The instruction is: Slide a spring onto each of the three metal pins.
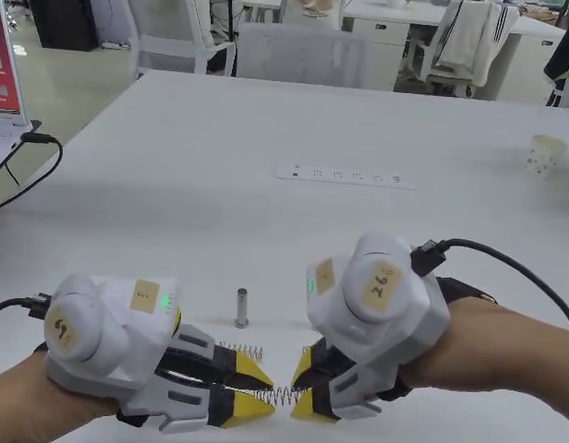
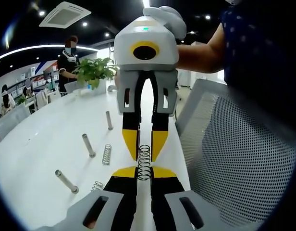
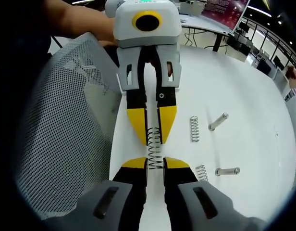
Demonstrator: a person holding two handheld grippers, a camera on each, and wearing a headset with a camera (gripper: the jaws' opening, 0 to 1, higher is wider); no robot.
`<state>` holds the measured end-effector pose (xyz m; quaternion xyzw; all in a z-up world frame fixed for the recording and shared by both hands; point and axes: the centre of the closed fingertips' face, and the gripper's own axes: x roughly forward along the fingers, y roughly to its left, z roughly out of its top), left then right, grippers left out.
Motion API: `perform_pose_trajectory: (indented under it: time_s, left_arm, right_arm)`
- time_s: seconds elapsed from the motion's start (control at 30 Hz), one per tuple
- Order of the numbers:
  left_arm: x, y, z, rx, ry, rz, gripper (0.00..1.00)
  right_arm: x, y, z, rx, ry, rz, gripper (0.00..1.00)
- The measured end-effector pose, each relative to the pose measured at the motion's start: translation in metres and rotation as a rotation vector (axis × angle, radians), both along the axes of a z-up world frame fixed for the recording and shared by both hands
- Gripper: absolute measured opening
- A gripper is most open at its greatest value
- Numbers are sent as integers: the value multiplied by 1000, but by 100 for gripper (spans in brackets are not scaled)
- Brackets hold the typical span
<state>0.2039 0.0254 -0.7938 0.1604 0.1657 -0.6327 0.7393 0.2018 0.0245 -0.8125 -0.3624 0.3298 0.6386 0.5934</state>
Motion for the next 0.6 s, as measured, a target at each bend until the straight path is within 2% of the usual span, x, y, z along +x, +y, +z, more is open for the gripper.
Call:
perform_pose_trajectory:
  time_s: [0.6]
  left_arm:
    - [-1,-4,13,-31,-15,-2,1]
  right_arm:
    - [-1,-4,-7,11,27,-19,9]
